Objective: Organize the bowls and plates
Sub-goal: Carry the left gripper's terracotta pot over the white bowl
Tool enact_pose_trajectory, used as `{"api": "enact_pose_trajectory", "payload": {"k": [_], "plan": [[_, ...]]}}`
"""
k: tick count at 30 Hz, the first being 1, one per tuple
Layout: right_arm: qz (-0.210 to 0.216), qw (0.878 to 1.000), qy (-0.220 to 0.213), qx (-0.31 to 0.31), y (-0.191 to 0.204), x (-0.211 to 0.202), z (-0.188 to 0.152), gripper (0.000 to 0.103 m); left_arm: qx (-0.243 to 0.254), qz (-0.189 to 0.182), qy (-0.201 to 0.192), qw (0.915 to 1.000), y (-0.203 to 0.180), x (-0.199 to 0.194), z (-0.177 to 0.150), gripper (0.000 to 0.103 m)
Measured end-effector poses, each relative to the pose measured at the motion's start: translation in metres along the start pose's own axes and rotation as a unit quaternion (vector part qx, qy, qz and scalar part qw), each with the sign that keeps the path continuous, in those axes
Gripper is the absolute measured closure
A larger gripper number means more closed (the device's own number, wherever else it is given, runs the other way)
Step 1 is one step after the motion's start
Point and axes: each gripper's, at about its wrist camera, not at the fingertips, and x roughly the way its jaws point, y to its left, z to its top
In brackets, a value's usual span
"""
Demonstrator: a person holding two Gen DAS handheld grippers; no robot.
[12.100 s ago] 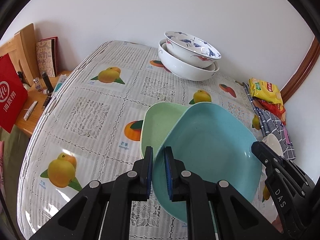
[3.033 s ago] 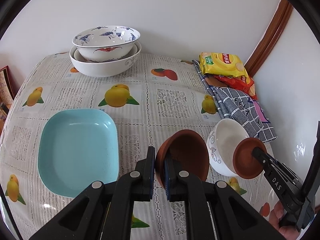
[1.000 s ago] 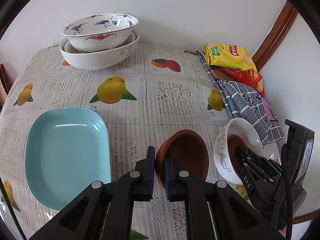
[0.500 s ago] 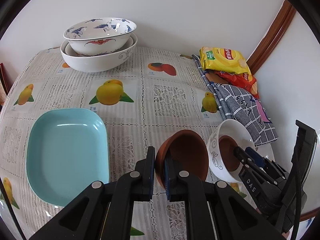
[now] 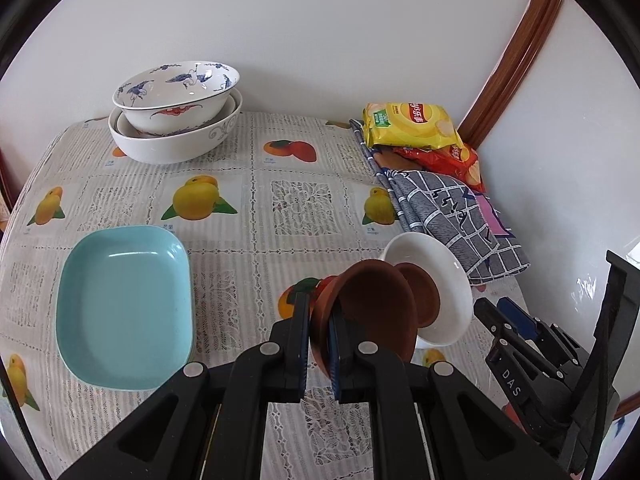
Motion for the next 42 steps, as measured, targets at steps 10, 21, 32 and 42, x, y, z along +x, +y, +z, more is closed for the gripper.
{"api": "enact_pose_trajectory", "payload": {"k": [10, 21, 32, 42], "plan": [[0.004, 0.999, -0.004, 0.044, -0.041, -0.016, -0.003, 0.072, 0.021, -0.008, -0.002, 0.9997, -0.023, -0.003, -0.001, 0.094], [-0.01, 0.998, -0.003, 0.059, -0.065, -0.007, -0.001, 0.064, 0.036, -0.012, 0.003, 0.9993, -0.04, 0.009, 0.009, 0.094], [-0.006, 0.997, 0.014, 0.075, -0.071, 0.017, 0.002, 0.064, 0.041, -0.01, 0.015, 0.999, -0.045, 0.031, 0.02, 0.094], [-0.001, 0.996, 0.019, 0.089, -0.074, 0.027, 0.001, 0.064, 0.025, -0.019, 0.031, 0.999, -0.04, 0.056, 0.026, 0.094]]}}
